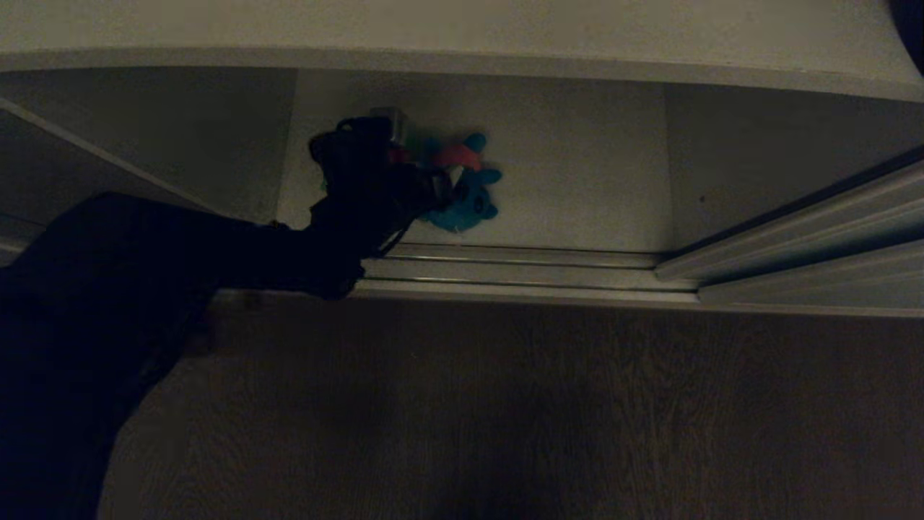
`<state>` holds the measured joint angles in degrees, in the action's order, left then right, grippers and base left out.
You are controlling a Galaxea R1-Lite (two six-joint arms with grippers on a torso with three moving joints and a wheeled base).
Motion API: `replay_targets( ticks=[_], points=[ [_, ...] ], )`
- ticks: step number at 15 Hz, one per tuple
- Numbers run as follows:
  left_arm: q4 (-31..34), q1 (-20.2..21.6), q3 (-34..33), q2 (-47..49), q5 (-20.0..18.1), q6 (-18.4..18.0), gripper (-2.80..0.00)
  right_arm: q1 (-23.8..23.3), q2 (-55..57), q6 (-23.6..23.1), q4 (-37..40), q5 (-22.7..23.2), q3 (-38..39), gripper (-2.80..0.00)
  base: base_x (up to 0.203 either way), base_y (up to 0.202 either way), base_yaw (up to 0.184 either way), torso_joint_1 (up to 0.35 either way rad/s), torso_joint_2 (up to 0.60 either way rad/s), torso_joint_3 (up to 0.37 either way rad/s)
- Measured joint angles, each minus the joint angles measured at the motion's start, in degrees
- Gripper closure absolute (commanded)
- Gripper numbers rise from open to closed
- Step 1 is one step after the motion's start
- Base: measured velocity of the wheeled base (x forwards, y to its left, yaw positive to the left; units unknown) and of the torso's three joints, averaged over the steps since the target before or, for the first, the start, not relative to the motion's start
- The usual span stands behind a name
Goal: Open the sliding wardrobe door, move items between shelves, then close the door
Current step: Place the blue doll on the lower shelf
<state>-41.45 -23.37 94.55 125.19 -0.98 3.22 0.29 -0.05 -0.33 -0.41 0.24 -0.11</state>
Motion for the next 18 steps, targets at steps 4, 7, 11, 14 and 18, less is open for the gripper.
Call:
replay_targets(
  ticks=[4,7,11,14,18],
  points=[
    [15.87,1.01,-14.84,-16.75,-0.98,-0.27,0.0,0.0,0.0,0.0,0.0,0.0,0.09,0.0,0.0,0.0,0.0,0.0,0.0,0.0],
    [24.82,2.47,-29.88,-33.08,-1.01,-0.73,0.0,0.0,0.0,0.0,0.0,0.0,0.0,0.0,0.0,0.0,0.0,0.0,0.0,0.0],
    [34.89,8.33,-49.18,-58.23,-0.89,-3.22,0.0,0.0,0.0,0.0,0.0,-0.02,0.11,0.0,0.0,0.0,0.0,0.0,0.0,0.0],
    [39.12,14.62,-61.46,-78.64,-1.17,-4.43,0.0,0.0,0.0,0.0,0.0,-0.02,0.09,0.0,0.0,0.0,0.0,0.0,0.0,0.0],
    [44.97,20.07,-75.67,-103.97,-1.41,-5.17,0.0,0.0,0.0,0.0,0.0,0.0,0.0,0.0,0.0,0.0,0.0,0.0,0.0,0.0]
  ],
)
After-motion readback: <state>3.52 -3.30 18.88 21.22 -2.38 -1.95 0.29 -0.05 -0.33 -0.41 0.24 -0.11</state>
